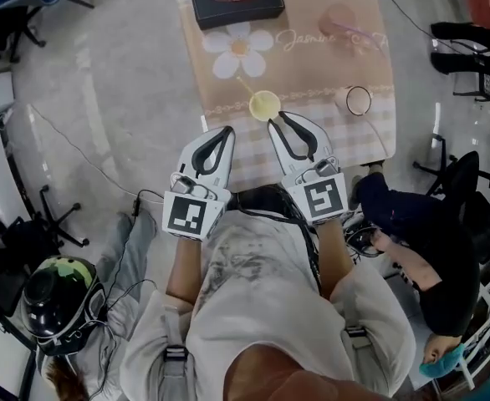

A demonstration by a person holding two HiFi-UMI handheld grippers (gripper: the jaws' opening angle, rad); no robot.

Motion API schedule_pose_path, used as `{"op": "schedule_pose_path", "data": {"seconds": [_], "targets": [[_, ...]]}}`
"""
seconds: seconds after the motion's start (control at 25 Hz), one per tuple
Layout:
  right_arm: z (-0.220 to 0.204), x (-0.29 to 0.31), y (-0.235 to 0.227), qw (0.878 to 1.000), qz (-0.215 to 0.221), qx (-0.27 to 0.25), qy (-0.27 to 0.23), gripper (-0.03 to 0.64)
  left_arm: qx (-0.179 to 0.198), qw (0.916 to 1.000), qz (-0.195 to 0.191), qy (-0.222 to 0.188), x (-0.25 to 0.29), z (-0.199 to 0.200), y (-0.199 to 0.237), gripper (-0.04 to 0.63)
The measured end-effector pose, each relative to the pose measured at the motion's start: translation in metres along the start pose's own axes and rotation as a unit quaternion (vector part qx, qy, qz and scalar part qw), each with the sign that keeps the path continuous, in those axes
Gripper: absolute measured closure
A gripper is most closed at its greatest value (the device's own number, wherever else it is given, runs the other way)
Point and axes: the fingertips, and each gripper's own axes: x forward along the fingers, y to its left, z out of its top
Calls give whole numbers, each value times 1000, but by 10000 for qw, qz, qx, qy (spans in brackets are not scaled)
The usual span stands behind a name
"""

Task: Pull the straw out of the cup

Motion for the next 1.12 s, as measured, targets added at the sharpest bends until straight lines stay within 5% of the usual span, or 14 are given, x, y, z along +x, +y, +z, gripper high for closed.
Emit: {"op": "schedule_pose_path", "data": {"seconds": [1.12], "targets": [[-49, 57, -8, 9959, 548, -70, 719, 463, -339, 9992, 188, -72, 41, -16, 20, 592]]}}
